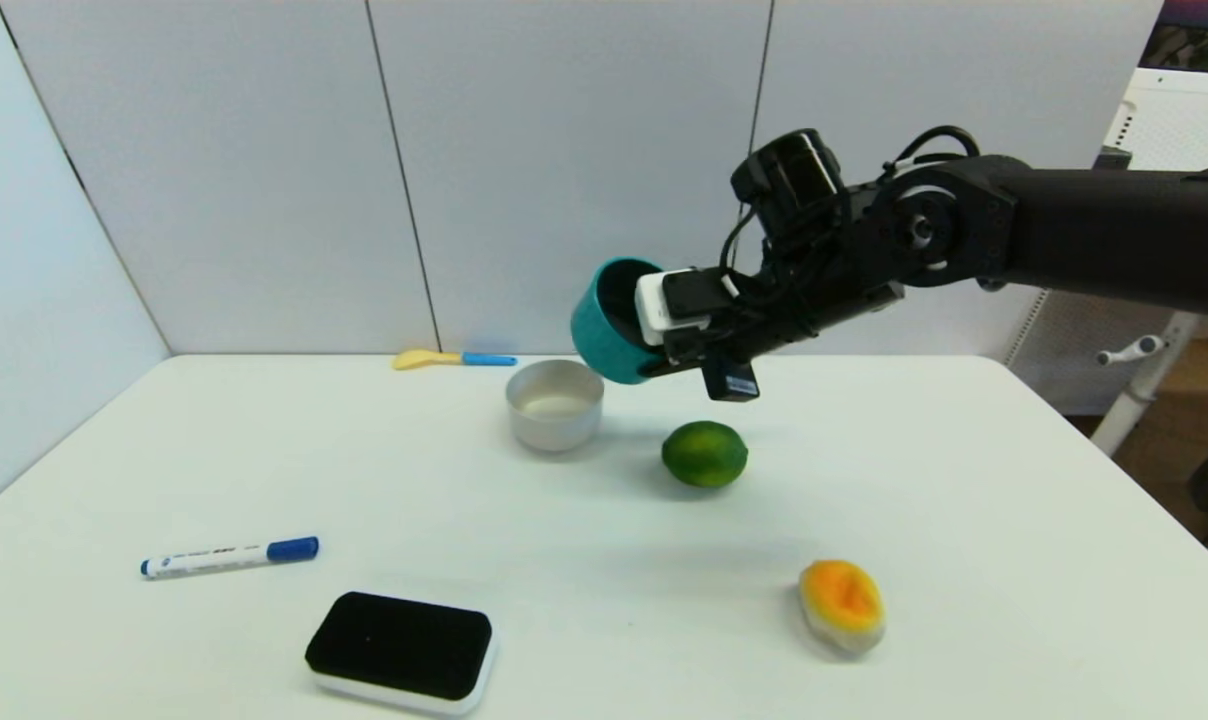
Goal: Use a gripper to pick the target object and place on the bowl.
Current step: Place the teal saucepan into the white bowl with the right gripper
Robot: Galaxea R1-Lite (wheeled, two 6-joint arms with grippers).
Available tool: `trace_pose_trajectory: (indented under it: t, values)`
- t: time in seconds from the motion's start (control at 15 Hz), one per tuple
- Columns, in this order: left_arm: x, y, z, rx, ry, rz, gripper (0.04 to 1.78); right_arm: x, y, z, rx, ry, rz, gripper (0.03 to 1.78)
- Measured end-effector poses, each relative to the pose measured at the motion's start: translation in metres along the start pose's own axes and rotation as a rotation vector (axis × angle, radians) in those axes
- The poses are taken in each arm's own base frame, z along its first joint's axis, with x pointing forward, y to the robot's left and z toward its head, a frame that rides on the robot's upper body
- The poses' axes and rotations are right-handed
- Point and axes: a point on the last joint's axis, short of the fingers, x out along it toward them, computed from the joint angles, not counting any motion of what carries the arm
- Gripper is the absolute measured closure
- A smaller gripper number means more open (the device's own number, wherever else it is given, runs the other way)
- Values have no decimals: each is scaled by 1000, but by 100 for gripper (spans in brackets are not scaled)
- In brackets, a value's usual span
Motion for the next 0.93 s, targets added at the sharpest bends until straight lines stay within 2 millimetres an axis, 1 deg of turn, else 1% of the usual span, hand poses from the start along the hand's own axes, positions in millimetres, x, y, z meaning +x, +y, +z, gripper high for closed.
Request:
trace_pose_trajectory:
  t: [0.2,0.33,0.53,0.73,0.93]
  values:
    - [0,0,0,0,0,0,11,8,-3,1,-17,-108,-10,173]
    - [0,0,0,0,0,0,11,17,-3,1,-31,-127,-20,173]
    - [0,0,0,0,0,0,11,38,-6,1,-76,-156,-76,173]
    - [0,0,0,0,0,0,11,58,-2,0,-86,-170,-69,173]
    - [0,0,0,0,0,0,11,74,1,-1,-106,-182,-85,173]
